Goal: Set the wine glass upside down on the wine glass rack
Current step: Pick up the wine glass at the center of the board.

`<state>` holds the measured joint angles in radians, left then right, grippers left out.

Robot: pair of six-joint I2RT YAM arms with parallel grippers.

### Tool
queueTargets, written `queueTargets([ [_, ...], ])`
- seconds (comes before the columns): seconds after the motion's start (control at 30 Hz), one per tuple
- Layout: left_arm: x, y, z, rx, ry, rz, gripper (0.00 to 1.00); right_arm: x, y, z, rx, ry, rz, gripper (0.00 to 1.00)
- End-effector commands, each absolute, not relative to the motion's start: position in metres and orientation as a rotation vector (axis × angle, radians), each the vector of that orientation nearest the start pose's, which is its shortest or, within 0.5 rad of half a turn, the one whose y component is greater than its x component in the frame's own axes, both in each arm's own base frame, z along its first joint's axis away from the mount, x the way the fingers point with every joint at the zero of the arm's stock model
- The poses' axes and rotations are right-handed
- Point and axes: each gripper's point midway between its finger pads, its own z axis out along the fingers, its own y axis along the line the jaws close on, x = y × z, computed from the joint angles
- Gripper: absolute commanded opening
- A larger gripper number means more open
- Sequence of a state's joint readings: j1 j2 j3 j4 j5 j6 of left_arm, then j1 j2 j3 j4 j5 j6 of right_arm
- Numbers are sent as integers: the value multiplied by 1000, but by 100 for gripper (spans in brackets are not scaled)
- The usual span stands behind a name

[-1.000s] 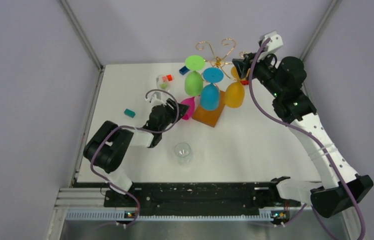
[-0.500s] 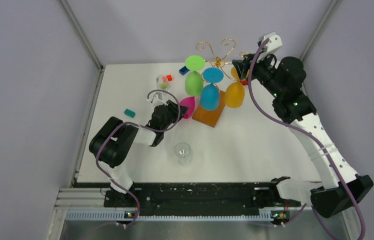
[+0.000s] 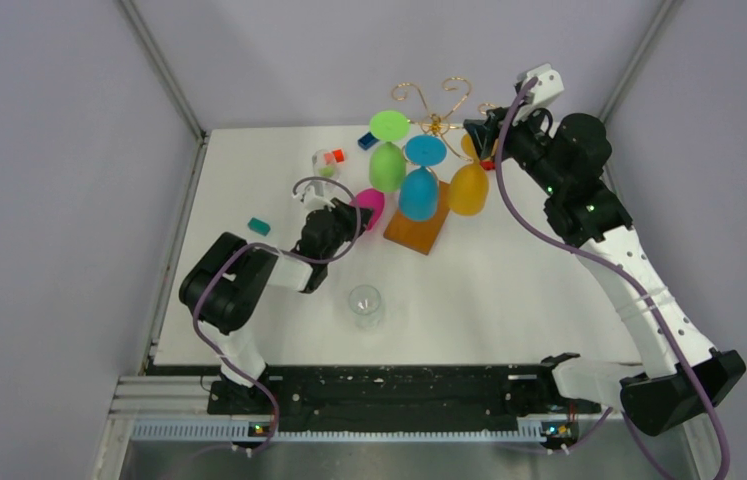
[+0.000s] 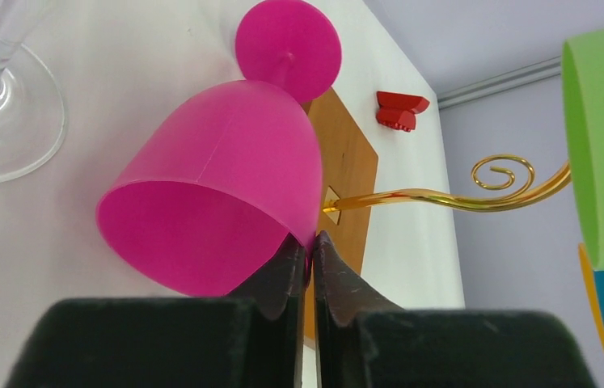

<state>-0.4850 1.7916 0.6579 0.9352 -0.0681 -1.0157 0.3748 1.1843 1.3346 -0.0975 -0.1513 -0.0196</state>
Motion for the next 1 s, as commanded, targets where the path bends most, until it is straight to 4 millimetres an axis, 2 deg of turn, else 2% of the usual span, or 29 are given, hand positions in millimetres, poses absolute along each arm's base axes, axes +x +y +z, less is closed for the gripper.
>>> queueTargets([
  [0.0,418,-242,131,-493,1716,-1021,4,361,166,436,-417,1432,387,49],
  [0.07,416,-241,135,-476,1710,-1015,0,361,166,437,-413,1427,387,49],
  [0.5,387,-231,156,-348,1749,-957,0,357,155,440,-370,1398,347,49],
  [0.67,375,-227,152,-280,1842,-889,0,355,152,445,-359,1385,338,49],
  [0.87,350,-219,156,-207,1913,-854,0,352,151,445,-348,1380,348,49],
  [0.97,338,-212,168,-178,1915,-837,0,351,151,444,-344,1382,352,49],
])
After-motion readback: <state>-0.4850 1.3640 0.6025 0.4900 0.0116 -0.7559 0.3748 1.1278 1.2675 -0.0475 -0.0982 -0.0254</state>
